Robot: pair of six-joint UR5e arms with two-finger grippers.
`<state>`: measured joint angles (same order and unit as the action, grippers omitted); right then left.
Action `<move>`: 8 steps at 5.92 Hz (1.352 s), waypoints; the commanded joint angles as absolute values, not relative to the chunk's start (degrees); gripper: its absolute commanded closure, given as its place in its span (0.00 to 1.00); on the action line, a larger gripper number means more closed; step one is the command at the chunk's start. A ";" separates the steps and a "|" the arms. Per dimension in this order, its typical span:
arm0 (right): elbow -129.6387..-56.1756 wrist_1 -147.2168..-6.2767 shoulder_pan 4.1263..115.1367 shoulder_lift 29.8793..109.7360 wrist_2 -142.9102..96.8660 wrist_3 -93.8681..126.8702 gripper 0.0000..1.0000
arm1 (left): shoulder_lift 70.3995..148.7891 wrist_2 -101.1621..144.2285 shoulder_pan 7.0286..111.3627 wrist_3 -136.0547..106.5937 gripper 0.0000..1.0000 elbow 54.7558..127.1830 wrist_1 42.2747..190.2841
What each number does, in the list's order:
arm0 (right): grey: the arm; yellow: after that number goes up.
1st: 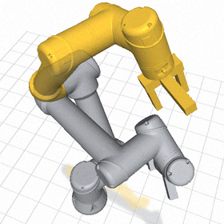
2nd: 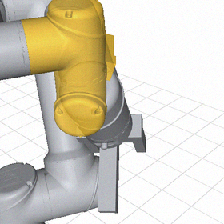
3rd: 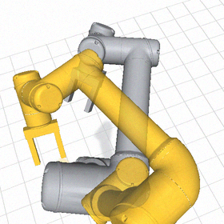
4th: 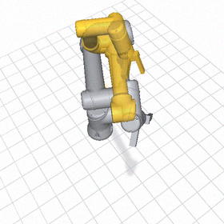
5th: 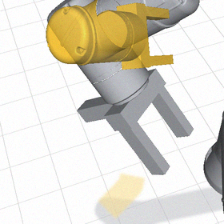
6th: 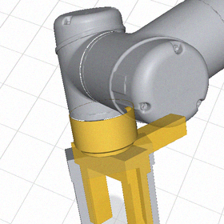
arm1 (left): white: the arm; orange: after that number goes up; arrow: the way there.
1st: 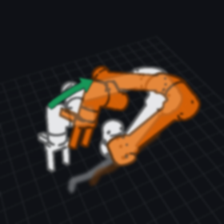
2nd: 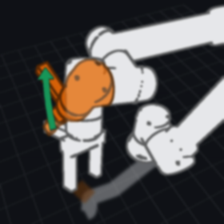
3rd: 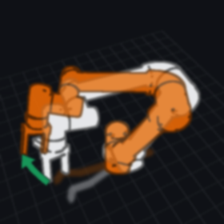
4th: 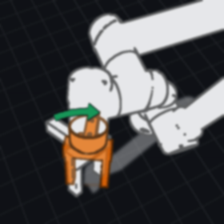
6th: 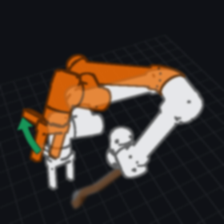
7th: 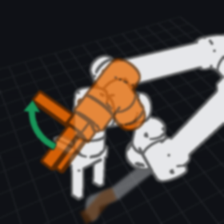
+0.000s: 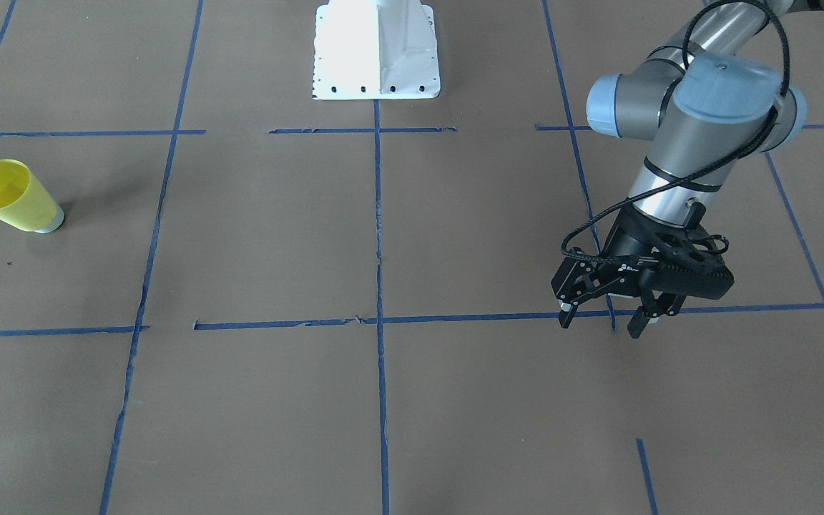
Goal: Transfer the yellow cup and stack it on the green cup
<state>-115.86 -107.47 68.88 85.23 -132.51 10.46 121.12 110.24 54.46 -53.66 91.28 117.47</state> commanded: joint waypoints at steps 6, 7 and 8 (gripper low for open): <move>-113.03 -107.40 68.03 91.23 -131.66 6.33 0.99 | 119.62 114.17 55.64 -55.90 0.00 92.64 116.89; -112.77 -107.40 67.59 91.14 -131.66 6.42 0.99 | 119.62 114.17 55.63 -55.81 0.00 92.64 116.89; -112.76 -107.40 67.50 91.14 -131.57 6.33 0.99 | 119.62 114.26 55.63 -55.81 0.00 92.64 116.98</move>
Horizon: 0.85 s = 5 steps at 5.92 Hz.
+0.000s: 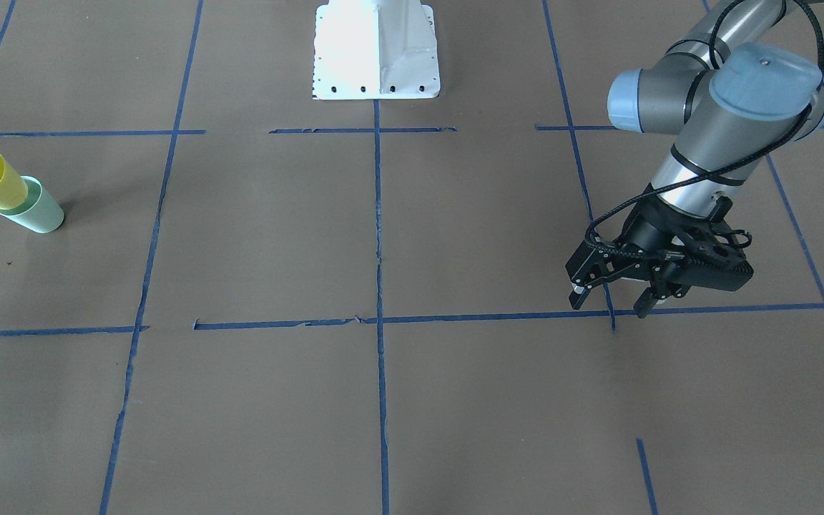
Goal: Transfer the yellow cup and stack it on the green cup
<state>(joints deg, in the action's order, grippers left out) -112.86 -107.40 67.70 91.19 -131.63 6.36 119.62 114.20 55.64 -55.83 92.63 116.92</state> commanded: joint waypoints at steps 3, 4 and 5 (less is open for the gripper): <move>-112.50 -107.32 66.54 90.88 -131.57 6.50 0.01 | 119.62 114.26 55.63 -55.81 0.00 92.81 116.98; -112.41 -107.40 66.53 90.88 -131.57 6.68 0.00 | 119.62 114.26 55.63 -55.81 0.00 92.81 116.98; -112.59 -107.32 66.53 90.70 -131.57 6.77 0.00 | 119.62 114.26 55.63 -55.81 0.00 93.07 116.98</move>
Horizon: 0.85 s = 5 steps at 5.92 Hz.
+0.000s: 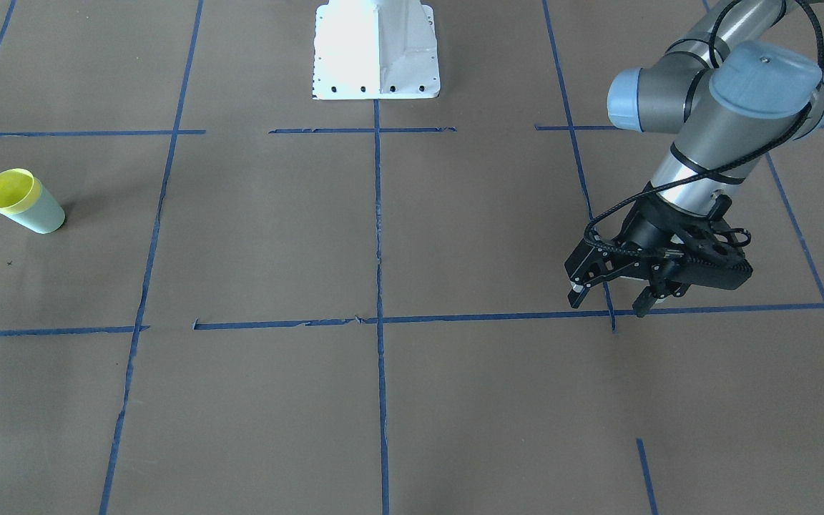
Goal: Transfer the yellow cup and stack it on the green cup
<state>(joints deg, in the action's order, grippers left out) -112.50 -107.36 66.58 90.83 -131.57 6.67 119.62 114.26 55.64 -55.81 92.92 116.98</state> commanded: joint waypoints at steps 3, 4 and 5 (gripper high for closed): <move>-113.47 -107.40 79.21 93.93 -131.14 -3.34 0.00 | 118.40 114.52 55.72 -53.54 0.01 92.82 116.81; -113.29 -107.40 84.58 98.04 -130.87 -10.30 0.00 | 117.34 114.61 55.72 -49.35 0.01 92.99 115.24; -113.12 -103.23 88.12 102.61 -130.96 -11.94 0.00 | 117.33 117.13 57.46 -40.52 0.01 93.16 109.48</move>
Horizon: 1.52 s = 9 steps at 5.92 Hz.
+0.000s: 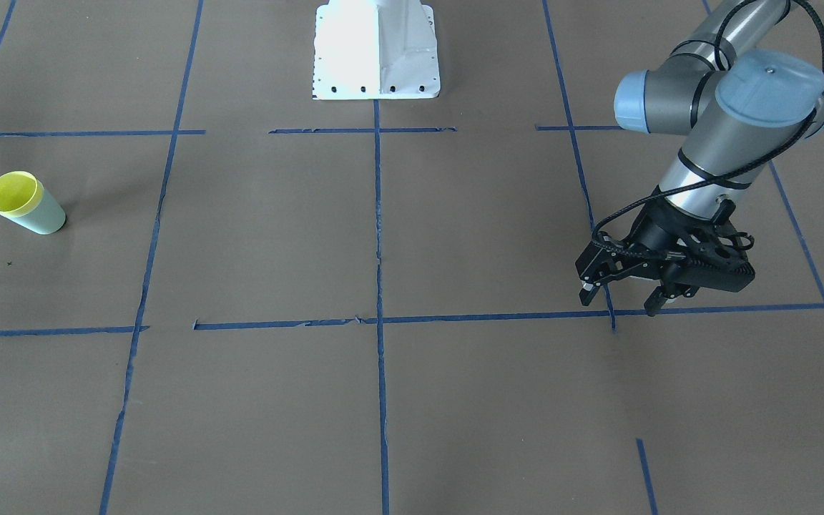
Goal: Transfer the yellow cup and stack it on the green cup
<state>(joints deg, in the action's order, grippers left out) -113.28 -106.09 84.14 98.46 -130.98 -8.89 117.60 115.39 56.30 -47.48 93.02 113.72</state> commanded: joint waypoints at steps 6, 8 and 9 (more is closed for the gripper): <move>-112.85 -98.88 88.33 104.41 -131.57 -2.55 0.00 | 95.94 132.45 86.09 10.20 0.00 92.38 88.07; -112.94 -98.79 88.33 104.41 -131.57 -2.55 0.00 | 85.91 132.37 88.42 10.63 0.00 92.99 89.99; -112.94 -98.79 88.33 104.33 -131.57 -2.55 0.00 | 85.00 132.36 89.03 10.63 0.00 93.08 91.91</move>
<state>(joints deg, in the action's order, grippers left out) -112.91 -98.80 88.33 104.38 -131.57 -2.55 86.97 132.38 88.37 10.47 92.97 90.32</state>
